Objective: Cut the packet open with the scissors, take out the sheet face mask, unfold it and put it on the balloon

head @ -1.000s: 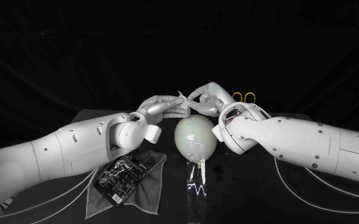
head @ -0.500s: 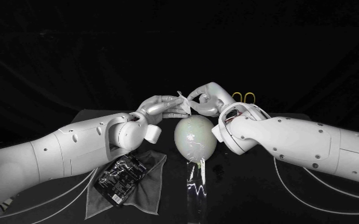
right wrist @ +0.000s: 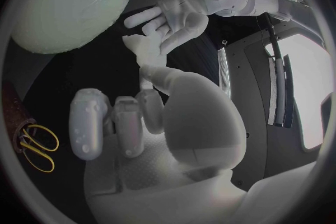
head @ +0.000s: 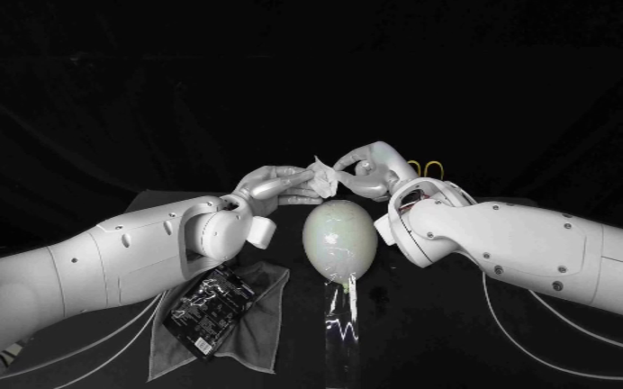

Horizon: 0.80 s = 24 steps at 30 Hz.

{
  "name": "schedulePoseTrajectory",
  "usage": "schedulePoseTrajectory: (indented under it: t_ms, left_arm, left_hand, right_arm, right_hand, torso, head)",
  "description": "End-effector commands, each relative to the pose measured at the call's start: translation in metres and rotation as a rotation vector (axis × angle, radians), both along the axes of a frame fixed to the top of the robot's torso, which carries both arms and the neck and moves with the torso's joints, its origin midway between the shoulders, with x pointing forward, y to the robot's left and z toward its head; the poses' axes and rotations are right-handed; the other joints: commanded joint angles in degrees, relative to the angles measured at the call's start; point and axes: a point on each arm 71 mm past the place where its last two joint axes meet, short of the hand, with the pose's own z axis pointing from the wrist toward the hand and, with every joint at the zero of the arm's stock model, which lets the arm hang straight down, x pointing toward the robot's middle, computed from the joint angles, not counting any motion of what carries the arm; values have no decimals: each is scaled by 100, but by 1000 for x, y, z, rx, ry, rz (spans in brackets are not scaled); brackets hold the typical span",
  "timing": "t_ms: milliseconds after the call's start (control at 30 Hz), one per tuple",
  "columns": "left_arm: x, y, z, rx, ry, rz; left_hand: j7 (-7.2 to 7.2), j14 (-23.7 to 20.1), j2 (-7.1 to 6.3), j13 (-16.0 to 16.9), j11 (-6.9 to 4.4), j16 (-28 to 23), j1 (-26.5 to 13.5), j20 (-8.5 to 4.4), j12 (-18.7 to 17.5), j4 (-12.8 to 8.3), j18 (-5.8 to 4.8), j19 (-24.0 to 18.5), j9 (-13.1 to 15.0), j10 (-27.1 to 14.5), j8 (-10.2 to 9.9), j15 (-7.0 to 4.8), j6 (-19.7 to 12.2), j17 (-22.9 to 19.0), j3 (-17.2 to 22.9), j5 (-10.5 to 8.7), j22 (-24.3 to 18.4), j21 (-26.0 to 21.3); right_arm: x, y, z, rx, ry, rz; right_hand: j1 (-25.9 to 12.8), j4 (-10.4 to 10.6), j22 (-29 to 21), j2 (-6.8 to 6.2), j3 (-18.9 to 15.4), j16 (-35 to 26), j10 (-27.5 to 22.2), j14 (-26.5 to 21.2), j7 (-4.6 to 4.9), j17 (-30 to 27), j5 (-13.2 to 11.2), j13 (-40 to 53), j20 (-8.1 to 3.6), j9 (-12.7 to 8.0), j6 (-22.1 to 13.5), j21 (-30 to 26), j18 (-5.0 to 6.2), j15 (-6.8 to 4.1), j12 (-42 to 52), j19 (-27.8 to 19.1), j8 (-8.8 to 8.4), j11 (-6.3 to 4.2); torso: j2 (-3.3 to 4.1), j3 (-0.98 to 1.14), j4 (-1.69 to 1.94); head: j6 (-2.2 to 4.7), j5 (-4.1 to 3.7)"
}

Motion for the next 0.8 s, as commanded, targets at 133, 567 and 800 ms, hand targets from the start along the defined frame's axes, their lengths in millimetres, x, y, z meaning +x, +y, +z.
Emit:
schedulePoseTrajectory:
  t_ms: [133,567,800]
  left_arm:
    - [-1,0,3,-5,-19,-21]
    - [-3,2,4,-6,-9,-75]
    - [3,12,9,21,8,-76]
  left_hand:
    - [4,-28,5,6,0,31,28,-9,31,-25,66,13,519,25,23,-4,33,15,22,20,9,28]
    - [19,-105,-4,8,13,77,13,-7,23,-79,47,-49,555,2,16,9,3,47,94,19,25,46]
    - [42,-241,-6,15,39,123,-21,18,6,-154,14,-197,606,-59,7,41,-37,88,185,20,31,36]
  right_arm:
    - [4,-6,0,48,8,-28]
    - [13,-12,-4,43,41,-46]
    - [15,-14,-5,41,51,-50]
  right_hand:
    - [-96,-44,1224,16,90,43,129,560,-2,1352,-110,645,-48,193,44,54,-43,-37,58,156,327,0]
    - [-163,-125,1227,31,150,47,163,562,-11,1359,-268,699,-52,210,48,69,-45,-42,134,160,375,-7]
    - [-174,-135,1231,32,152,48,165,562,-12,1361,-292,702,-53,213,47,83,-48,-42,138,166,381,-7]
  torso:
    - [1,0,-2]
    - [-3,0,2]
    - [-1,1,-6]
  head:
    - [7,-9]
    - [13,-29]
    - [21,-39]
